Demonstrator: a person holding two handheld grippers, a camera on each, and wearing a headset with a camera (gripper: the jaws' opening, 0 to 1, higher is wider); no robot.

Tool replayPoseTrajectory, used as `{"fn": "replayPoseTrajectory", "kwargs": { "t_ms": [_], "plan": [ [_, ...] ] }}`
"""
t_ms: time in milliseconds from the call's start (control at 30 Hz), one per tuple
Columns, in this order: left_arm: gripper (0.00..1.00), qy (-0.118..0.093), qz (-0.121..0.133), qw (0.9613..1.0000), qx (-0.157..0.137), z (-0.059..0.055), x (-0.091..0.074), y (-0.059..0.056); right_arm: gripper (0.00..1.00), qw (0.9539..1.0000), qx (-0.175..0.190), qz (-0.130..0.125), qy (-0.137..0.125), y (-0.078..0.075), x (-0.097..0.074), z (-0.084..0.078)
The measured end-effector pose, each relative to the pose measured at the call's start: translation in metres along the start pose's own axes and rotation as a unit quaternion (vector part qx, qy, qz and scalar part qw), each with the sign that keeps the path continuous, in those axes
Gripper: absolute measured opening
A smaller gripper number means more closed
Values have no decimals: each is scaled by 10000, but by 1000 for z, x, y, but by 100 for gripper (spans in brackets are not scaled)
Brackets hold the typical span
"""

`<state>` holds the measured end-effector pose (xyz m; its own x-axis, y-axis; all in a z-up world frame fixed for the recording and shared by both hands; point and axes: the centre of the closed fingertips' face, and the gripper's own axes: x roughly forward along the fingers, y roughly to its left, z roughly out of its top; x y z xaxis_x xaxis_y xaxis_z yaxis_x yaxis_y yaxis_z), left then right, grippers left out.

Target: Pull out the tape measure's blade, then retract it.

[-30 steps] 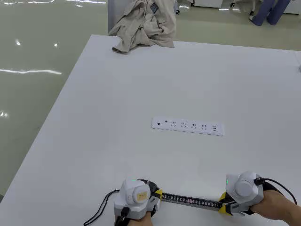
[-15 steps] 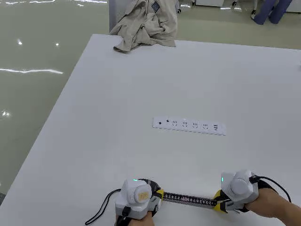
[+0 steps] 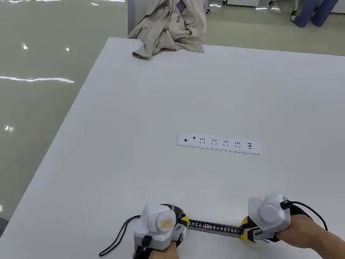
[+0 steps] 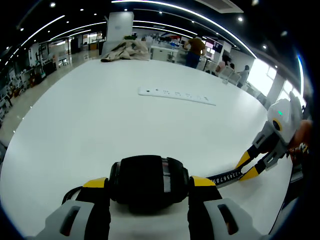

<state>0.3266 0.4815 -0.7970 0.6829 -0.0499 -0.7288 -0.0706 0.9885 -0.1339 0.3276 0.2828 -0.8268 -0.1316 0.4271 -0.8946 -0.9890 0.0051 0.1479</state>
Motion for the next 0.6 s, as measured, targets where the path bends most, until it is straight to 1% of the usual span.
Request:
{"fn": "replayPoseTrajectory", "kwargs": {
  "t_ms": [600],
  "plan": [
    [60, 6, -7, 10000, 0, 0, -1, 0, 13, 10000, -93, -29, -21, 2, 6, 14]
  ]
}}
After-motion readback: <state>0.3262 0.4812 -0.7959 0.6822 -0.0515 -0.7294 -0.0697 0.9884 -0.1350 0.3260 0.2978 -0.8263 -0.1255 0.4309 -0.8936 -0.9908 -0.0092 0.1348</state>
